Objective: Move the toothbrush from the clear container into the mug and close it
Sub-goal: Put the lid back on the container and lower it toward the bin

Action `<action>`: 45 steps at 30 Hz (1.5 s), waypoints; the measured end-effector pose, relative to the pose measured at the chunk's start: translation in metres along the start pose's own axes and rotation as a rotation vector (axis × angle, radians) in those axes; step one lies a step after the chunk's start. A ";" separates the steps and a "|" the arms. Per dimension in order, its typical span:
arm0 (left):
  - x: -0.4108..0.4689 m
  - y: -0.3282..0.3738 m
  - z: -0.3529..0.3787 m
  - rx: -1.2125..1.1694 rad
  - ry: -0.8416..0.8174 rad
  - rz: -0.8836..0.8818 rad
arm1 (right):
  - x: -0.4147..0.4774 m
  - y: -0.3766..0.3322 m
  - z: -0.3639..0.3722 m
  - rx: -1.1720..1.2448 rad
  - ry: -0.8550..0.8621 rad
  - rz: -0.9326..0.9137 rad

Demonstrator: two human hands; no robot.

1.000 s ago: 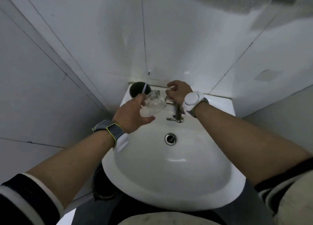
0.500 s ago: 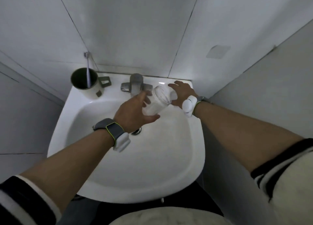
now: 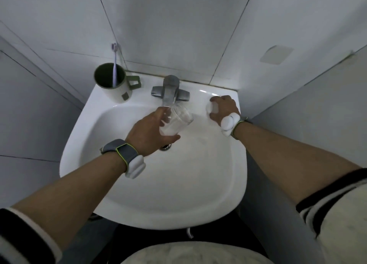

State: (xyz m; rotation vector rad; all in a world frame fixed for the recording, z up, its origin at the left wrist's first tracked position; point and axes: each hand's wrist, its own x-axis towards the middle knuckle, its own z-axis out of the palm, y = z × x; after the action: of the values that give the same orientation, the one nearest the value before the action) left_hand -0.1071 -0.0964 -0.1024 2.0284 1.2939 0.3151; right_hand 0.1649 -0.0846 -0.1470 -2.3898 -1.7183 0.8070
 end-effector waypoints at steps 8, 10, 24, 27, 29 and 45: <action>-0.022 -0.005 -0.026 0.010 -0.074 -0.034 | -0.079 -0.086 -0.038 0.787 0.133 0.034; -0.026 -0.008 -0.034 0.021 -0.078 -0.032 | -0.090 -0.103 -0.043 0.855 0.150 0.027; -0.057 -0.031 -0.094 0.087 -0.090 0.030 | -0.126 -0.171 -0.039 0.556 -0.245 -0.308; -0.061 -0.034 -0.101 0.086 -0.106 0.009 | -0.127 -0.182 -0.049 0.447 -0.302 -0.419; -0.062 -0.034 -0.105 0.082 -0.136 -0.013 | -0.126 -0.187 -0.053 0.379 -0.326 -0.469; -0.073 -0.038 -0.136 -0.107 -0.378 -0.173 | -0.122 -0.209 -0.054 0.475 -0.526 -0.487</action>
State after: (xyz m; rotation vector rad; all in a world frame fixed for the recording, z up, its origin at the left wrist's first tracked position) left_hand -0.2413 -0.0921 -0.0175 1.7661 1.1749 -0.0767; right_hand -0.0168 -0.1068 0.0205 -1.4460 -1.8681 1.6139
